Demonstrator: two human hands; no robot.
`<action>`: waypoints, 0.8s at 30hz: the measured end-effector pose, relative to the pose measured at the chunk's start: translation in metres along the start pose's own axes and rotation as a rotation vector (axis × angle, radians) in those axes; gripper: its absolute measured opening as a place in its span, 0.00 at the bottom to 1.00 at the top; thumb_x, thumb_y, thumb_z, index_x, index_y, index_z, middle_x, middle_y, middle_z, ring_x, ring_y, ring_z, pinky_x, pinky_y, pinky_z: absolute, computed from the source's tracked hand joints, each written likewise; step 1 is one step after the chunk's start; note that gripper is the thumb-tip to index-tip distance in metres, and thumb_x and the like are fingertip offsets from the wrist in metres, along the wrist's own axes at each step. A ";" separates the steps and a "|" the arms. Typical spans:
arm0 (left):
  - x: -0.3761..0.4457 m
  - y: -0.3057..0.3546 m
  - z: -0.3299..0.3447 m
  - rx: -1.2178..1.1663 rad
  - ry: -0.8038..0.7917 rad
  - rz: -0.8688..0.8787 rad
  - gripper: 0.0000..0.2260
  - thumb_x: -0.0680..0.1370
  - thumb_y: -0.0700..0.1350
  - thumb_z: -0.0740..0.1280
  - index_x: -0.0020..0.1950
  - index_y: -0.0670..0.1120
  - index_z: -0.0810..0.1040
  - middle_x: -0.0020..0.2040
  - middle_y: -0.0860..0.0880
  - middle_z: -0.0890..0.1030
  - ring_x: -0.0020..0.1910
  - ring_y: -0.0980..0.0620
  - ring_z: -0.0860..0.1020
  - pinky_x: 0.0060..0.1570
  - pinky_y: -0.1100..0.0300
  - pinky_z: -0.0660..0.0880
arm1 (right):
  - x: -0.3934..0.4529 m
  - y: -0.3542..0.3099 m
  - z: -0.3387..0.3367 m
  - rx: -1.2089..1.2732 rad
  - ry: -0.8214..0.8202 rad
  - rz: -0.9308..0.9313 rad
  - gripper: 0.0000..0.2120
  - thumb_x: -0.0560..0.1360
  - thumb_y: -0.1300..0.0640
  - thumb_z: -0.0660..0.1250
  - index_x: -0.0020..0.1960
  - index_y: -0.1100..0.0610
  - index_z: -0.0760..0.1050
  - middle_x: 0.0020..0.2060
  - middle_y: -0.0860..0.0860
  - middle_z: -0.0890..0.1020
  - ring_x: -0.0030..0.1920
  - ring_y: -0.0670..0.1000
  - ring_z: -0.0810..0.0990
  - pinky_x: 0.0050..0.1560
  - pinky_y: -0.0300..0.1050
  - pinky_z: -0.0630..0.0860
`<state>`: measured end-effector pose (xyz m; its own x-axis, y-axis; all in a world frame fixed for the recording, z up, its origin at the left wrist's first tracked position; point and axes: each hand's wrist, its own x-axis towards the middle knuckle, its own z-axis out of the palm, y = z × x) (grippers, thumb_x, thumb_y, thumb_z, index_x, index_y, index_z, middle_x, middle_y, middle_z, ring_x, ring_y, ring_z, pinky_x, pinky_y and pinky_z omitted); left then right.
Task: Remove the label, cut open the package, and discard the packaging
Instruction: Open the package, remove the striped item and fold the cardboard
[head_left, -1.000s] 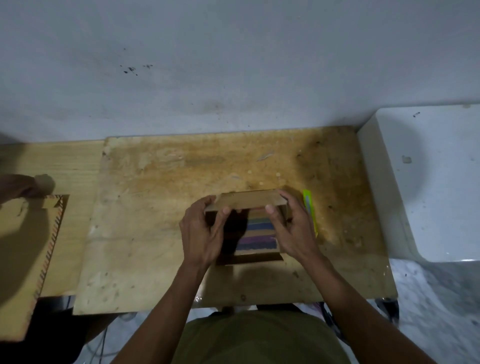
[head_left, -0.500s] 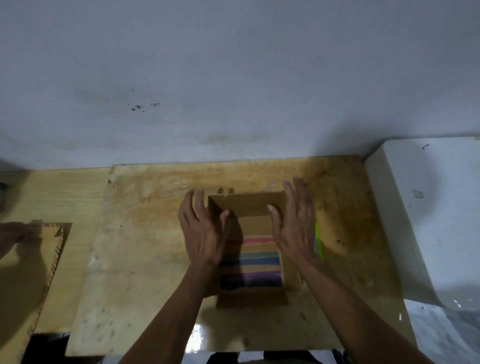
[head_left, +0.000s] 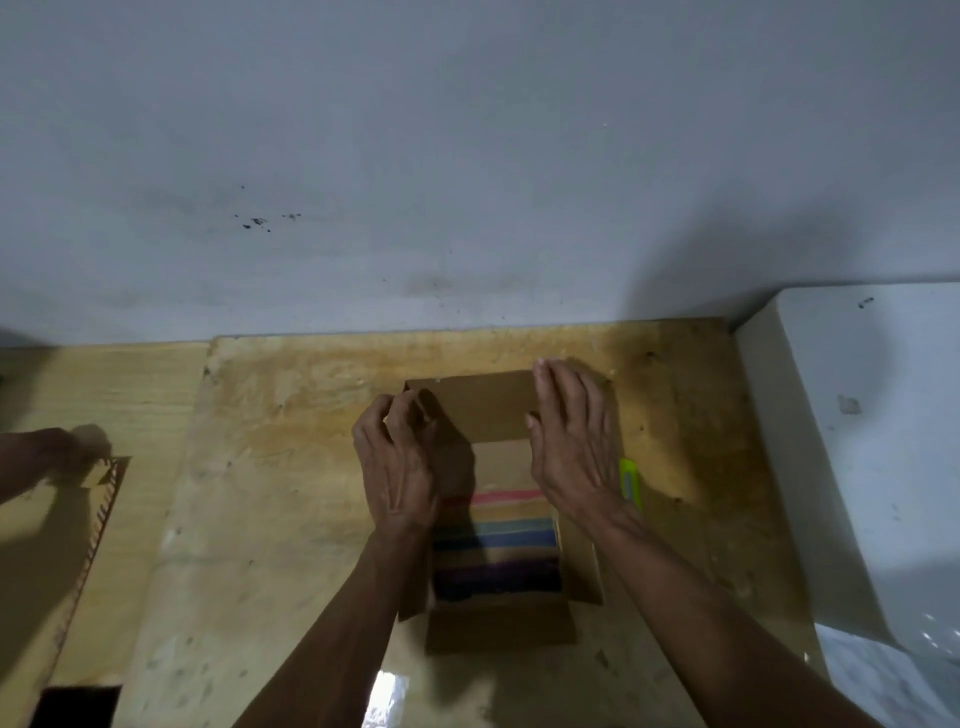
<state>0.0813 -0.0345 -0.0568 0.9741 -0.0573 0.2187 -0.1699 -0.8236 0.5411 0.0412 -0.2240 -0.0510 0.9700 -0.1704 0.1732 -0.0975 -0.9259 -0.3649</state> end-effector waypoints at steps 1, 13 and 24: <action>0.003 0.000 0.000 0.021 -0.038 -0.022 0.26 0.77 0.42 0.71 0.70 0.50 0.62 0.69 0.42 0.63 0.66 0.40 0.64 0.63 0.41 0.73 | 0.002 0.000 0.000 0.001 -0.024 -0.007 0.36 0.78 0.56 0.63 0.80 0.54 0.48 0.76 0.54 0.57 0.72 0.58 0.60 0.67 0.58 0.68; -0.011 -0.012 0.027 0.631 -0.485 0.270 0.32 0.82 0.59 0.48 0.80 0.42 0.55 0.81 0.40 0.46 0.80 0.41 0.43 0.76 0.41 0.33 | -0.022 -0.015 0.026 -0.328 -0.428 0.052 0.33 0.81 0.43 0.46 0.79 0.59 0.39 0.79 0.58 0.42 0.77 0.58 0.31 0.68 0.60 0.19; -0.021 -0.035 0.037 0.501 -0.614 0.160 0.34 0.82 0.66 0.40 0.81 0.49 0.37 0.82 0.44 0.39 0.80 0.44 0.37 0.77 0.40 0.36 | -0.037 0.014 0.053 -0.214 -0.476 0.139 0.35 0.80 0.36 0.38 0.79 0.54 0.35 0.79 0.53 0.37 0.78 0.54 0.33 0.76 0.64 0.38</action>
<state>0.0718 -0.0250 -0.1101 0.8764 -0.3758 -0.3013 -0.3691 -0.9259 0.0811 0.0153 -0.2128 -0.1107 0.9336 -0.1707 -0.3151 -0.2270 -0.9620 -0.1516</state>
